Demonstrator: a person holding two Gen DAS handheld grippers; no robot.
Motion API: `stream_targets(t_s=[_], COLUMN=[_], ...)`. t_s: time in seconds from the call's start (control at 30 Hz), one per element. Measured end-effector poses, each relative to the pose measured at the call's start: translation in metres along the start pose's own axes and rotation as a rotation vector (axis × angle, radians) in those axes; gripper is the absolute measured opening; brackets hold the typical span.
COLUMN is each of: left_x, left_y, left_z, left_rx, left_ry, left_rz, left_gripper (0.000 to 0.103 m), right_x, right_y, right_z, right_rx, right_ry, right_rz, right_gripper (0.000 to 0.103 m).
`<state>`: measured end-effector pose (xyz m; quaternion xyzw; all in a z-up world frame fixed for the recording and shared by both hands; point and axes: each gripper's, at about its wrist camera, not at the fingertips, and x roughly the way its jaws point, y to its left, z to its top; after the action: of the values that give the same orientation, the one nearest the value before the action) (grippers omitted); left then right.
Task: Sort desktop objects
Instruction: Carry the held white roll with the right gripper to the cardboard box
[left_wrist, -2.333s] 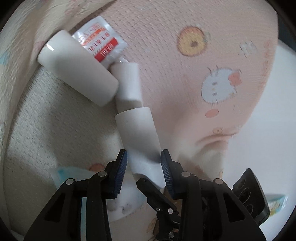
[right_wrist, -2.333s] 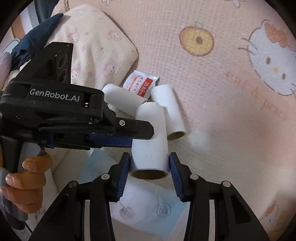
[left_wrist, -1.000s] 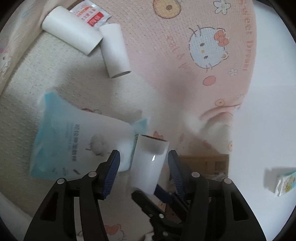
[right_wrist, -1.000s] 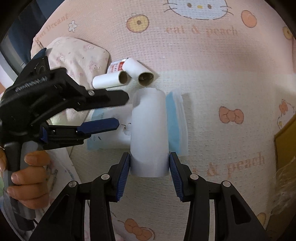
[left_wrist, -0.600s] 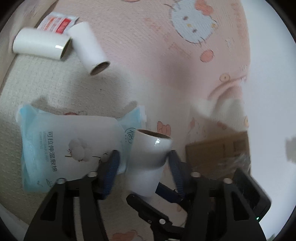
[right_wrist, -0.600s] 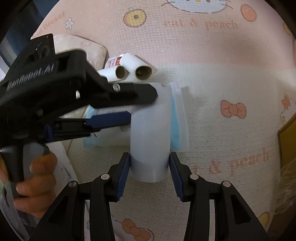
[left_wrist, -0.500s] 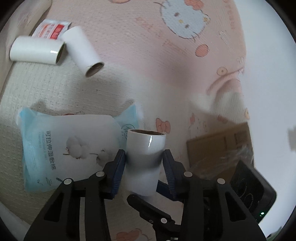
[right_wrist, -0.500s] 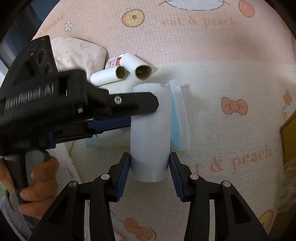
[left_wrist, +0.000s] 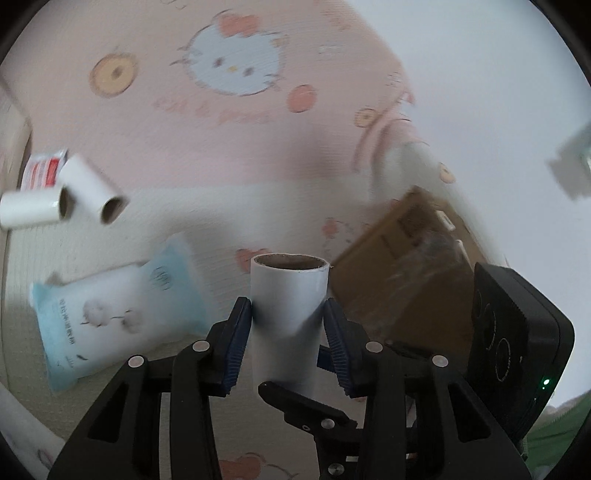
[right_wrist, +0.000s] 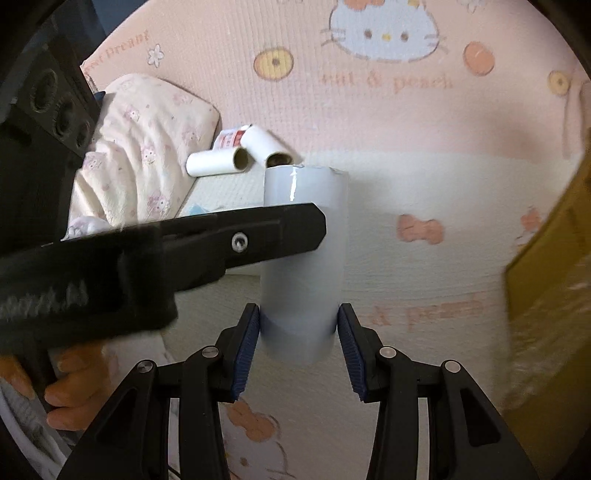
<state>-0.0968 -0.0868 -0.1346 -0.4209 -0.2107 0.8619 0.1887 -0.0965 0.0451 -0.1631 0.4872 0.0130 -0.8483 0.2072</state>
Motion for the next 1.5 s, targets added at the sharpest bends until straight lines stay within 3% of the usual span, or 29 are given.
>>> stream_targets(t_s=[0.13,0.37,0.83,1.17,1.4,1.5], left_x=[-0.003,-0.006,-0.003,0.036,0.081,0.102], left_y=[-0.024,-0.071,-0.134,-0.19,-0.232,-0.248], left_z=[0.009,0.032,0.067,0.085,0.092,0.094], left_rx=[0.014,0.125,0.129,0.133,0.14,0.158], left_ry=[-0.012,-0.051,-0.03,0.041,0.125,0.158], left_rz=[-0.022,-0.063,-0.191,-0.289,-0.3,-0.274], left_gripper=[0.044,0.044,0.044,0.044,0.044,0.044], right_x=[-0.033,-0.08,-0.146,-0.188,-0.198,-0.2], right_y=[-0.015,-0.033,-0.062,-0.113,-0.158,-0.185], right_z=[-0.004,0.011,0.022,0.022,0.019,0.018], right_rx=[0.002,0.028,-0.007,0.022,0.034,0.078], right_ry=[-0.058,-0.17,-0.257,-0.271,-0.211,-0.188], right_rz=[-0.034,-0.085,-0.217,-0.324,-0.385,-0.347], right_gripper=[0.041,0.041,0.041,0.041,0.041,0.041])
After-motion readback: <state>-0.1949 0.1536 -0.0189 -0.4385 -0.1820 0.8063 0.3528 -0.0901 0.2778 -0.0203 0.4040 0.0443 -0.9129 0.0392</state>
